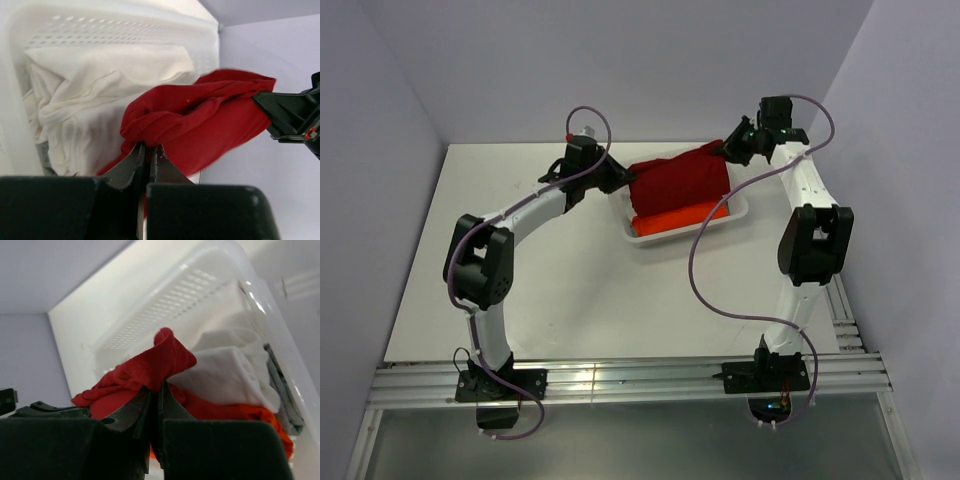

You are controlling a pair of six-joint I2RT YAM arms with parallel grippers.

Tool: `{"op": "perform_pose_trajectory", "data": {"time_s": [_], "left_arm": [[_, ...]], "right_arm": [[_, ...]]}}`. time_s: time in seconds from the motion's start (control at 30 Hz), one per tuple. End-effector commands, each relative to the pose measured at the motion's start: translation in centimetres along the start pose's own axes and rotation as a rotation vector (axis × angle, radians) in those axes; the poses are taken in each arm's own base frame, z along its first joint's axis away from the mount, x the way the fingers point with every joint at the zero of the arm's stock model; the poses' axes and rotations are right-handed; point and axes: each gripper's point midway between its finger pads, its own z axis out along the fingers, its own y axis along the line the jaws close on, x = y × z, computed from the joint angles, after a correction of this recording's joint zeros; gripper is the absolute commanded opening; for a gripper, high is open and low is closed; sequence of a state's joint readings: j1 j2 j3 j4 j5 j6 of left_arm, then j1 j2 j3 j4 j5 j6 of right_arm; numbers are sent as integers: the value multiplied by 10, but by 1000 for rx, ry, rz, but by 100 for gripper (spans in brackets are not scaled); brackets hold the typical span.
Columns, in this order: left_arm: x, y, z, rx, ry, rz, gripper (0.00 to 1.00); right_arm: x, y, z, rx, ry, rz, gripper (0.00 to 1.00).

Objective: Roll the t-shirts
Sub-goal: Place the rolled tshirt into the container

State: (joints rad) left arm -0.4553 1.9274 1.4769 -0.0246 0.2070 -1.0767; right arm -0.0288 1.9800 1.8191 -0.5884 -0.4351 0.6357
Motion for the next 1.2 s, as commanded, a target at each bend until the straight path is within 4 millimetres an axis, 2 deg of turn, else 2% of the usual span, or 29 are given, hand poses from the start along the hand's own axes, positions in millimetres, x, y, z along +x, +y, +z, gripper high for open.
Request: {"op": "perform_pose_trajectory", "data": {"time_s": [0.0,0.2,0.23,0.3,0.33,0.4,0.47,0.5,0.53,0.67,0.93,1.17], "left_arm": [[-33,-45,-26,96,-79,48,0],[-54,-66,-27,141,-127,65,0],[-61,-75,-26,172,-152,80,0],[-72,-78,-27,182,-189,97,0],[-78,-76,-24,182,-204,101,0],[-85,-75,-20,188,-220,106,0],[-97,-72,-16,190,-233,111,0],[-102,-71,-15,191,-239,114,0],[-107,-70,-12,193,-243,119,0],[-112,-58,1,185,-243,128,0],[-104,-23,31,167,-229,143,0],[-92,7,53,126,-184,148,0]], "right_arm": [[-47,38,-24,-106,-144,-48,0],[-58,60,-18,-213,-158,-20,0],[-65,68,-19,-242,-178,-24,0],[-66,70,-9,-271,-160,-18,0],[-73,77,-10,-303,-177,-25,0],[-74,76,3,-322,-158,-20,0],[-83,81,7,-353,-173,-20,0],[-82,78,16,-354,-159,-12,0],[-88,83,16,-375,-174,-14,0],[-91,73,39,-390,-161,13,0],[-89,57,66,-415,-147,37,0],[-78,27,93,-351,-106,61,0]]}}
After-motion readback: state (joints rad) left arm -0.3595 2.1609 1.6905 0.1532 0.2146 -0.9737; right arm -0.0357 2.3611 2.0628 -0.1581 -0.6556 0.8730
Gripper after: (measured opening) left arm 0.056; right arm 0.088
